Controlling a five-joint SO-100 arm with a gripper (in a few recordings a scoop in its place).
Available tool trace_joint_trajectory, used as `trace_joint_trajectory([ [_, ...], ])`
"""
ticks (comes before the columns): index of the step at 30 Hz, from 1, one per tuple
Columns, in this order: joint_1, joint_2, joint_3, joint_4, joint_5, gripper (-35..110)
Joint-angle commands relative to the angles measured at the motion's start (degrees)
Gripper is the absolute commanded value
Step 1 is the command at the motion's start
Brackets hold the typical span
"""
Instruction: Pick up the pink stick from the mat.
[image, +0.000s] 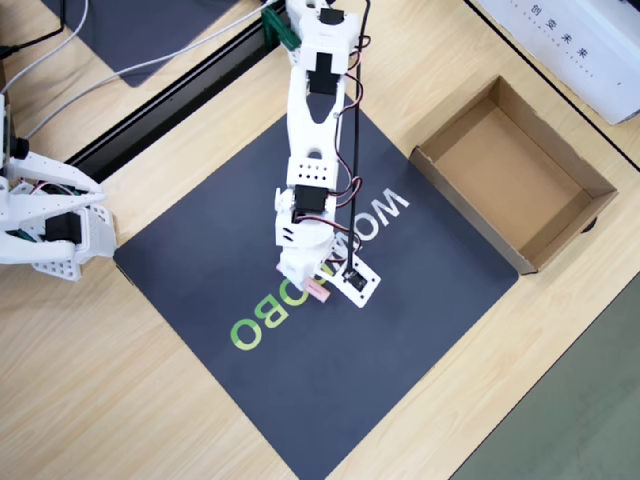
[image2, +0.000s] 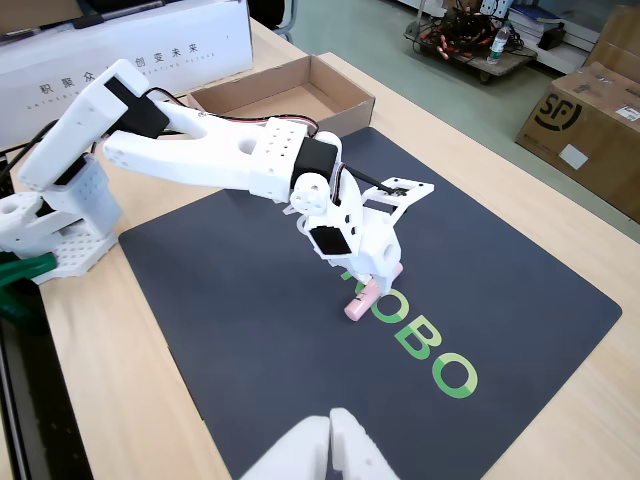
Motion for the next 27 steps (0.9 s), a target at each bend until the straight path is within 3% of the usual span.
trace_joint_trajectory([
  [1,-0.8,7.0,-0.6,4.3,1.5,0],
  [10,-5.0,17.9,-0.4,14.2,12.1,0],
  [27,-22.1,40.3,19.2,15.2,49.7,0],
])
